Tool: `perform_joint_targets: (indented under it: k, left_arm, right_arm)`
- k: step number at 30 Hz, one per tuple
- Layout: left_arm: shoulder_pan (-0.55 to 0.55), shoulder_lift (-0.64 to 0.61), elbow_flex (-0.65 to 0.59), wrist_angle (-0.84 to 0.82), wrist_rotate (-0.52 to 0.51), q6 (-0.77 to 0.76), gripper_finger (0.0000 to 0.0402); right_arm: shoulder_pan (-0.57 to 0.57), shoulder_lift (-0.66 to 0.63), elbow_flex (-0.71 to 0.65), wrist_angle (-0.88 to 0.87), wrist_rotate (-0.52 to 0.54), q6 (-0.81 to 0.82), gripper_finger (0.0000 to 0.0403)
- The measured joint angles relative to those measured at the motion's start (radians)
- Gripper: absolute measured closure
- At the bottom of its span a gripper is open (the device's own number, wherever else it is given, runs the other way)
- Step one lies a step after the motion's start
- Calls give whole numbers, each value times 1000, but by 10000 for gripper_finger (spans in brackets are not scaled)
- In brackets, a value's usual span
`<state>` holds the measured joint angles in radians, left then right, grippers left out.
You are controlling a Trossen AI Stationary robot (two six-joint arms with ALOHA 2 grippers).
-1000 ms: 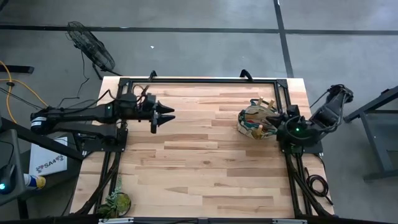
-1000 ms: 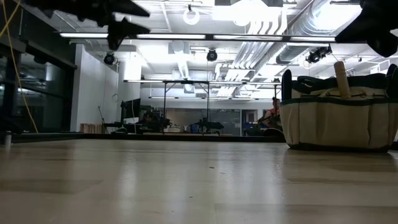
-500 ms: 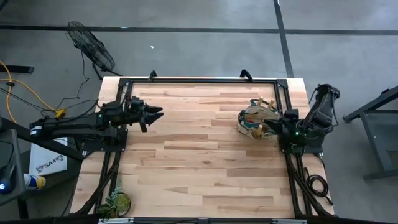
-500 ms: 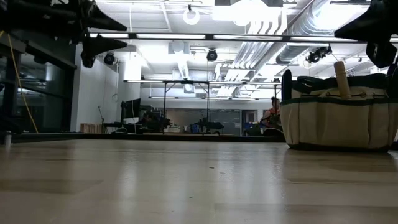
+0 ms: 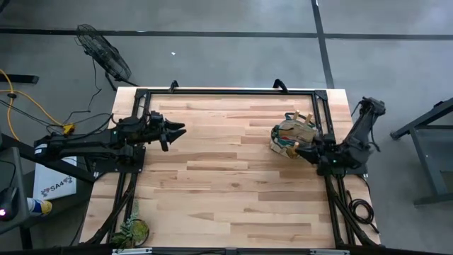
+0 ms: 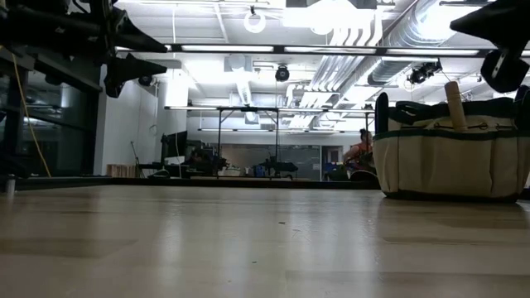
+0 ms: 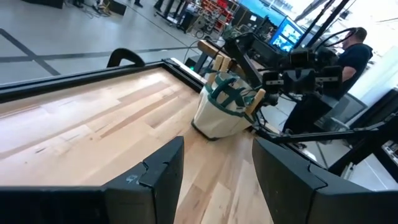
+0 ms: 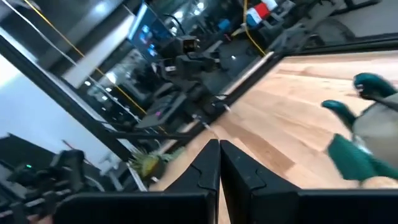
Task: Pick & Place Garden tools in Gardening bag
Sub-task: Return to Home Position
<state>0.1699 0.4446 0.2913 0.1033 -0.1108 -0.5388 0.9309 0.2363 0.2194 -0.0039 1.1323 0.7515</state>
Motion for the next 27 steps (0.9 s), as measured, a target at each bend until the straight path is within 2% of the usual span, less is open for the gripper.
perform_joint_targets:
  k: [5, 9, 18, 22, 27]
  left_arm:
    - [0, 0, 0, 1, -1, -1, 215]
    - [0, 0, 0, 0, -5, -8, 215]
    - [0, 0, 0, -1, -5, -8, 215]
    - [0, 0, 0, -1, -5, -8, 215]
    - [0, 0, 0, -1, 1, -16, 215]
  right_arm:
    - [-95, 1, -95, 288, -117, -151, 401]
    - [-210, 1, -113, 376, -253, -229, 401]
    - [-508, 17, -142, 364, -621, -240, 401]
    - [-590, 32, -142, 326, -738, -310, 401]
    - [-650, 29, -142, 229, -841, -298, 401]
